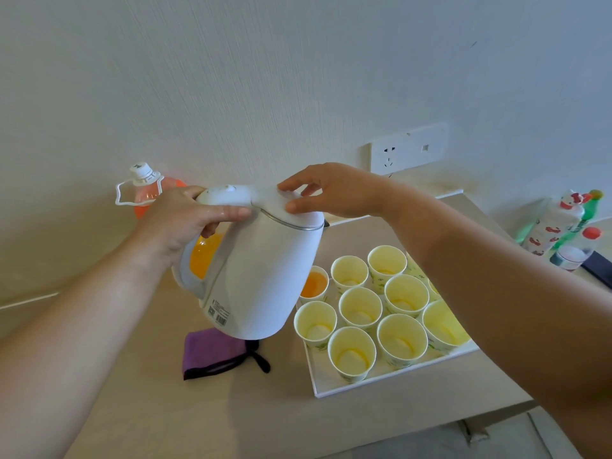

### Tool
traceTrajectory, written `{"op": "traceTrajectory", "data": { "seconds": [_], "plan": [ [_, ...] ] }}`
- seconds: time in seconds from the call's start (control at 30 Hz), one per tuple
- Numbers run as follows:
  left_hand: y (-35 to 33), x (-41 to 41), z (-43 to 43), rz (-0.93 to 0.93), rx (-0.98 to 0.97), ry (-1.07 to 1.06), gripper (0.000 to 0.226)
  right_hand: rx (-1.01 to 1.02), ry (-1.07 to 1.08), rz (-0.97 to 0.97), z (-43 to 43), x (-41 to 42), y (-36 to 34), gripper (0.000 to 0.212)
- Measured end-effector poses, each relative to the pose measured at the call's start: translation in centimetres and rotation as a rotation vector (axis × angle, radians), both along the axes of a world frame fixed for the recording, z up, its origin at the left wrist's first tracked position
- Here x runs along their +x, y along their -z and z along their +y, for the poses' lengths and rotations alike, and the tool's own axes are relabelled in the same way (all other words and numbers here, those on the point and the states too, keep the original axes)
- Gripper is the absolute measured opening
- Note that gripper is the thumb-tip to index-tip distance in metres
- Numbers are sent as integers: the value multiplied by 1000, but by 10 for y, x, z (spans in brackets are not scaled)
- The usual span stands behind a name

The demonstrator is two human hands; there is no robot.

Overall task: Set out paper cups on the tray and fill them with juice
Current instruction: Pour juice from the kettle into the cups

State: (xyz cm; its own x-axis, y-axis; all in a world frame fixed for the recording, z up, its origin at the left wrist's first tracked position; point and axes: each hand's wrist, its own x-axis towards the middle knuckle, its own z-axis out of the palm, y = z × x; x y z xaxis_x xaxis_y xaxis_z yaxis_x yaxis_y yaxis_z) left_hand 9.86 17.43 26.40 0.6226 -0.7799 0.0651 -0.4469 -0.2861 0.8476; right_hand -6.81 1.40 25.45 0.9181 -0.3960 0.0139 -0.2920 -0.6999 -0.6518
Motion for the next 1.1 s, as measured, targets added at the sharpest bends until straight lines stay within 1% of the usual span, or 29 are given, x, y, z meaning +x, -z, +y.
{"op": "traceTrajectory", "data": {
  "seconds": [0.07,0.13,0.27,0.33,0.37,0.47,0.53,0.8,0.97,1.1],
  "plan": [
    [-2,-3,-3,4,24,14,62,5,5,-1,-2,-3,2,45],
    [-5,-5,-5,-3,47,28,60,12,12,-5,-4,-5,3,45],
    [-6,-7,-10,-23,53,43,76,25,21,-8,-6,-10,7,45],
    [-5,-7,-12,-31,58,46,79,31,22,-4,-7,-12,9,46],
    [-5,-8,-13,-38,69,50,79,35,21,-2,-7,-13,10,46],
    [-3,-9,-15,-49,100,51,62,57,24,-1,-7,-15,12,45],
    [-2,-11,-16,-48,105,53,57,72,31,-2,-7,-16,14,45],
    [-1,-11,-13,-65,126,45,55,102,23,-8,-6,-16,17,45],
    [0,-11,-11,-57,139,28,58,94,16,-2,-5,-14,18,45],
    [1,-12,-11,-54,129,29,47,100,15,-6,-4,-13,19,45]
  ]
}}
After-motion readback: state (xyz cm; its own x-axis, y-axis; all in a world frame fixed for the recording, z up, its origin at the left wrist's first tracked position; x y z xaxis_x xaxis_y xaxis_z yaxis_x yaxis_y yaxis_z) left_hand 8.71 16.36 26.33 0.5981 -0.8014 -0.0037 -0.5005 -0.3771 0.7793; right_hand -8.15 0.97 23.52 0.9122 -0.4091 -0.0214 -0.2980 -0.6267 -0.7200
